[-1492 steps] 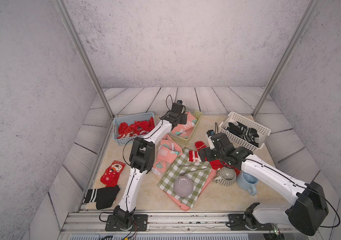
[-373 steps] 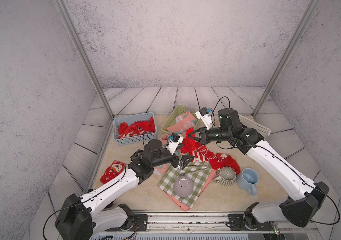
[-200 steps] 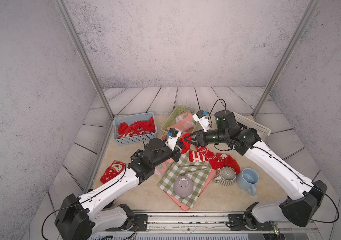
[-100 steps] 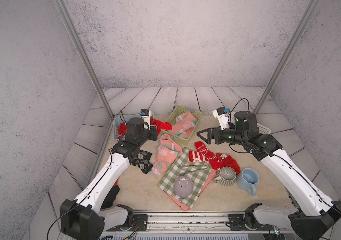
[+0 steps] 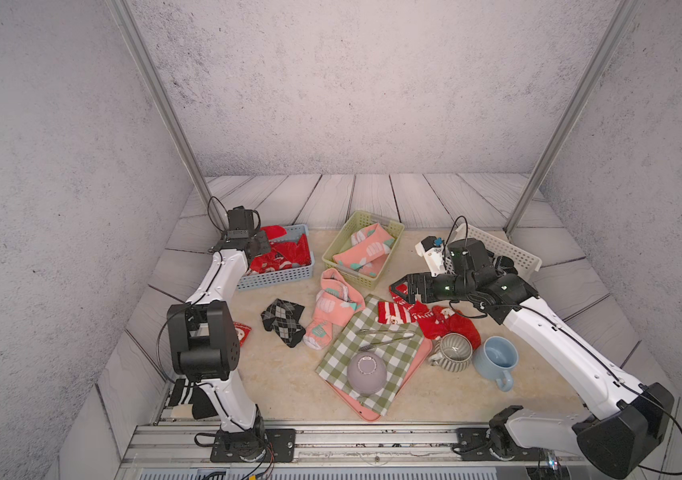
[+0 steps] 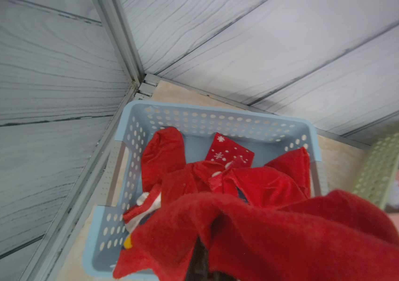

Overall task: Sort the socks into the basket by color
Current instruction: Place the sock in the bin.

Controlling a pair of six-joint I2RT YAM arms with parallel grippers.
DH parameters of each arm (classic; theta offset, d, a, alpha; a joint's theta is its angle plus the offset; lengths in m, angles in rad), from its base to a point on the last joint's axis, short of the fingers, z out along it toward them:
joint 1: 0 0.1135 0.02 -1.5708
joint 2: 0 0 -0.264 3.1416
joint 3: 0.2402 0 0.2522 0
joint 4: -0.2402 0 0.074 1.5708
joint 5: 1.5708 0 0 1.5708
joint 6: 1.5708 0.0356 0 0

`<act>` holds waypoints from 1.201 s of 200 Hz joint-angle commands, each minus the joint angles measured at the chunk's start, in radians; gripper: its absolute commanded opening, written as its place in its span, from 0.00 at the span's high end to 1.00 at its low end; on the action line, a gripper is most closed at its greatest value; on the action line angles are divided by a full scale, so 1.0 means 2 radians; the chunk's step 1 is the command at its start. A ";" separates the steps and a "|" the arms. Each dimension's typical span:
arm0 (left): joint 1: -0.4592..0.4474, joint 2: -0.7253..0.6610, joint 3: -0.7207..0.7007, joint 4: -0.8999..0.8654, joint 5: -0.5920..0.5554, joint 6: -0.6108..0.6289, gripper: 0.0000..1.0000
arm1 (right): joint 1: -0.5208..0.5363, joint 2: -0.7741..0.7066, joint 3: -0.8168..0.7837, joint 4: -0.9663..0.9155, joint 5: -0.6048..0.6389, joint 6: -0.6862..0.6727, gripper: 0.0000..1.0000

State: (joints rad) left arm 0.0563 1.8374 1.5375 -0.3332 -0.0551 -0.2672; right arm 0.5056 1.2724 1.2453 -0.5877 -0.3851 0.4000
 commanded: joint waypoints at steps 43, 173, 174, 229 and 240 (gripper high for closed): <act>0.034 0.114 0.088 -0.008 -0.005 -0.007 1.00 | -0.024 0.031 -0.001 -0.003 -0.004 -0.014 0.01; 0.026 0.021 0.016 0.046 0.078 -0.020 0.32 | -0.033 0.069 0.000 -0.032 0.036 -0.013 0.01; 0.025 0.020 0.014 0.045 0.079 -0.020 0.32 | -0.032 0.070 0.000 -0.033 0.038 -0.013 0.01; -0.021 -0.070 -0.037 0.049 0.116 -0.024 0.31 | -0.042 0.106 -0.020 -0.061 0.151 -0.004 0.01; -0.035 -0.084 -0.044 0.047 0.119 -0.025 0.30 | -0.046 0.112 -0.025 -0.062 0.174 0.005 0.01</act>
State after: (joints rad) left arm 0.0380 1.7145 1.4906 -0.2337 0.1379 -0.3088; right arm 0.4263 1.4780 1.2167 -0.6697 -0.1894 0.3882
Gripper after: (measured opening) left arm 0.694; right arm 0.989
